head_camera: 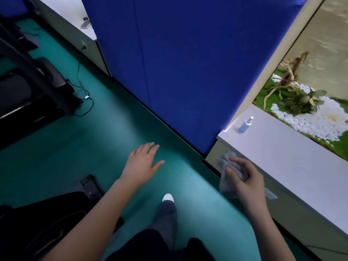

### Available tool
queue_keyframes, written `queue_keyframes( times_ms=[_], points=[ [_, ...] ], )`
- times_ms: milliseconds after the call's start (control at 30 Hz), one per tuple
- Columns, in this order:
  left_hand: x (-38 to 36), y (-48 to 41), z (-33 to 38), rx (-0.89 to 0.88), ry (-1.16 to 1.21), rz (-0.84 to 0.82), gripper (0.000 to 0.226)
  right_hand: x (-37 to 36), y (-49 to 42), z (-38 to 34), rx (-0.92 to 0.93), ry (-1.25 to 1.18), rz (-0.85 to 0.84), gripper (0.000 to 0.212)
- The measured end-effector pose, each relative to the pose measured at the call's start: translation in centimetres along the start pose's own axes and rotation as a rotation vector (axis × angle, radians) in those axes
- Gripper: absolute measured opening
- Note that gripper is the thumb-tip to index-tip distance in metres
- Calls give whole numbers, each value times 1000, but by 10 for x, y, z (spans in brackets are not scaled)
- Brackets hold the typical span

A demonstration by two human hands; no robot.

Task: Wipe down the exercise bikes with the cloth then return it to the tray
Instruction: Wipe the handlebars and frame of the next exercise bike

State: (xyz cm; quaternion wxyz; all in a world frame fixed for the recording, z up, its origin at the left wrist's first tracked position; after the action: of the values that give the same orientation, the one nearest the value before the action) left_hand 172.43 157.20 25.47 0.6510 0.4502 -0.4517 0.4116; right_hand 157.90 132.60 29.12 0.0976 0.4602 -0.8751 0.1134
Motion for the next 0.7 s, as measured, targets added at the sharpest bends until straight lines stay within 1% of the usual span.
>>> queue_keyframes(
  times_ms=[167,233,367,500,700],
  points=[
    [11,-68,-11,77,41,13,66,-55,-81,-22,67,31,-129,24],
    [15,-93,-17,88,48,4,66,-76,-109,-32,91,45,-156,24],
    [23,-128,-38,134,68,-11,67,-119,-155,-47,76,44,-242,25],
    [29,-148,-62,257,82,8,68,-163,-196,-58,103,59,-381,26],
    [38,-170,-96,486,131,31,68,-237,-252,-62,145,33,-575,27]
  ],
)
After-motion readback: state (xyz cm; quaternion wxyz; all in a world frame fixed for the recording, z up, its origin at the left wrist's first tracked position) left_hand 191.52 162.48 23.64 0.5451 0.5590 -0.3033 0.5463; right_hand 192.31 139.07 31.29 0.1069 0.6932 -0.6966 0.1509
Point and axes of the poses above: each hand's wrist, its own y-axis away from the middle knuckle, its own x-axis out of the back of the hand, z = x × y, the point moved 1 cm from there along -y, towards the middle knuckle, and after that the axes turned 13 degrees about x, right-handed, at the moved point
